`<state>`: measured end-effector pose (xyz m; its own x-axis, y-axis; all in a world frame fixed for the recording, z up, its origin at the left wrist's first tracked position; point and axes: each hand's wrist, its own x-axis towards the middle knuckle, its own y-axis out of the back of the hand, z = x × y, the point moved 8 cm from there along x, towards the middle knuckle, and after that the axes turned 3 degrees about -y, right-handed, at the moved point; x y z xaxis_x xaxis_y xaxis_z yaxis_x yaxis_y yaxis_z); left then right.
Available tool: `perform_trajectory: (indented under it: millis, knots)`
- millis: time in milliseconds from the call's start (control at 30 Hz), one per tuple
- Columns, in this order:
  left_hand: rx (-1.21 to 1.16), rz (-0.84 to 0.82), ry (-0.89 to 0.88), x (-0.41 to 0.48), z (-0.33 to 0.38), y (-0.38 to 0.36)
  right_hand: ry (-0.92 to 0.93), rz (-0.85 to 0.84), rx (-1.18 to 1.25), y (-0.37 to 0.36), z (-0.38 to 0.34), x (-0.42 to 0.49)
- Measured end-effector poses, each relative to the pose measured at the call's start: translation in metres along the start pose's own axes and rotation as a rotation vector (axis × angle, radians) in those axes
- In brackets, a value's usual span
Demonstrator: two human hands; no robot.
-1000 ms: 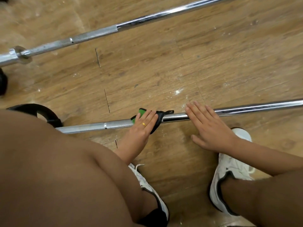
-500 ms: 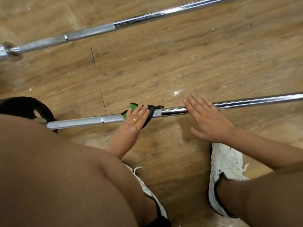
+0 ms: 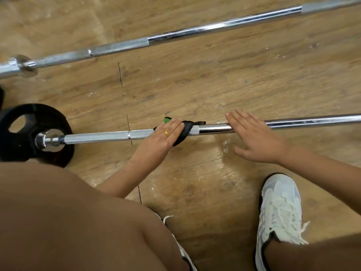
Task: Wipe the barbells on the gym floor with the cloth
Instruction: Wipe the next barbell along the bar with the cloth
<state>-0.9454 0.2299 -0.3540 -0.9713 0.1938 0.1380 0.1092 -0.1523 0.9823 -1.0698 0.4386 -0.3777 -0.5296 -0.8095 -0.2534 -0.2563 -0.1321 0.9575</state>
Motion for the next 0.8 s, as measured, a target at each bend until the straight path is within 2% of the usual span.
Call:
perform_trajectory:
  millis: [67, 133, 267, 367, 500, 800]
  knots:
    - [-0.044, 0.022, 0.132, -0.003, -0.016, 0.002, -0.007, 0.017, 0.032, 0.003, 0.007, 0.01]
    - [-0.05, 0.043, 0.187, -0.011, -0.02, -0.003, -0.026, 0.016, 0.049, 0.006, 0.011, 0.02]
    - [-0.037, 0.003, 0.121, 0.001, -0.024, -0.007, -0.081, -0.045, 0.055, 0.015, 0.011, 0.039]
    - [-0.009, -0.04, 0.039, 0.031, -0.033, -0.001, -0.051, -0.097, 0.074, 0.022, -0.001, 0.057]
    - [-0.009, -0.053, 0.007, 0.046, -0.05, 0.001, -0.065, -0.087, 0.091, 0.029, -0.003, 0.078]
    - [-0.048, 0.039, 0.309, 0.041, -0.091, 0.002, -0.11, -0.09, 0.097, 0.037, 0.006, 0.101]
